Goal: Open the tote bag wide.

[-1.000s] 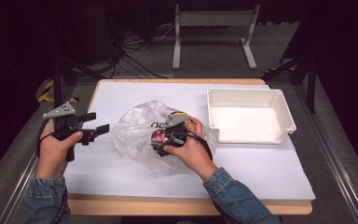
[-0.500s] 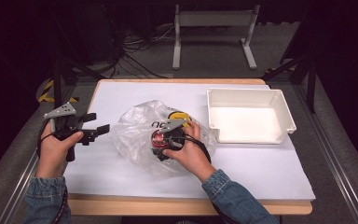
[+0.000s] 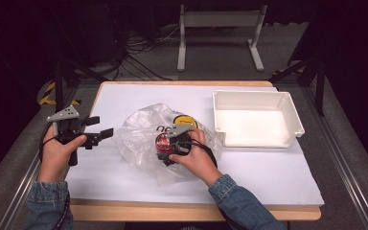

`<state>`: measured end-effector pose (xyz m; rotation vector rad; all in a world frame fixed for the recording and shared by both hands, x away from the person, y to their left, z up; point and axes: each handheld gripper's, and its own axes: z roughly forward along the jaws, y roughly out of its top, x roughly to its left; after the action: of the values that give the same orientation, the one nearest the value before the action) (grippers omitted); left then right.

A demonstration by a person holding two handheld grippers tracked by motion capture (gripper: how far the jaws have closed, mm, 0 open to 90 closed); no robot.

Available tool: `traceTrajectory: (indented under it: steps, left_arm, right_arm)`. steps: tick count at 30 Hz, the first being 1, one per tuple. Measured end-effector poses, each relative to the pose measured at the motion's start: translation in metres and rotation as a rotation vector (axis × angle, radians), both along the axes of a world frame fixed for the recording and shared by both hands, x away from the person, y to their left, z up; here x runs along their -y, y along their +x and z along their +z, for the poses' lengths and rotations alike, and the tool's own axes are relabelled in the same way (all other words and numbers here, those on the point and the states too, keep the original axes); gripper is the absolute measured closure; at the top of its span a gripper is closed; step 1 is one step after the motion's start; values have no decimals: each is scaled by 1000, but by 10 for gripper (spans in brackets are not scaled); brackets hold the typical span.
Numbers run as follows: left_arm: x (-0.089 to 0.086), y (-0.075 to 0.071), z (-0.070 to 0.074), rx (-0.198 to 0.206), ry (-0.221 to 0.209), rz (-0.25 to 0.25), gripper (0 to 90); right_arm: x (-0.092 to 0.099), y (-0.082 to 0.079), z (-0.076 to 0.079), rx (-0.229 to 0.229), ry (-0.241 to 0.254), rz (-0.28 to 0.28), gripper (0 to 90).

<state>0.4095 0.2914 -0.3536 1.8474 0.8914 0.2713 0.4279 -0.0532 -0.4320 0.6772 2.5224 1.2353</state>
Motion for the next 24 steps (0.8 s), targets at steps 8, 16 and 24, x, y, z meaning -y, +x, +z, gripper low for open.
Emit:
traceTrajectory:
  steps: [8, 16, 24]
  left_arm:
    - [0, 0, 0, 2, 0, 2, 136]
    - [1, 0, 0, 2, 5, -1, 135]
    - [4, 0, 0, -4, 9, -4, 135]
  right_arm:
    - [6, -7, 10, 32, 7, -7, 97]
    - [19, -23, 23, 64, 15, -48, 97]
    - [31, -40, 28, 25, 38, -64, 145]
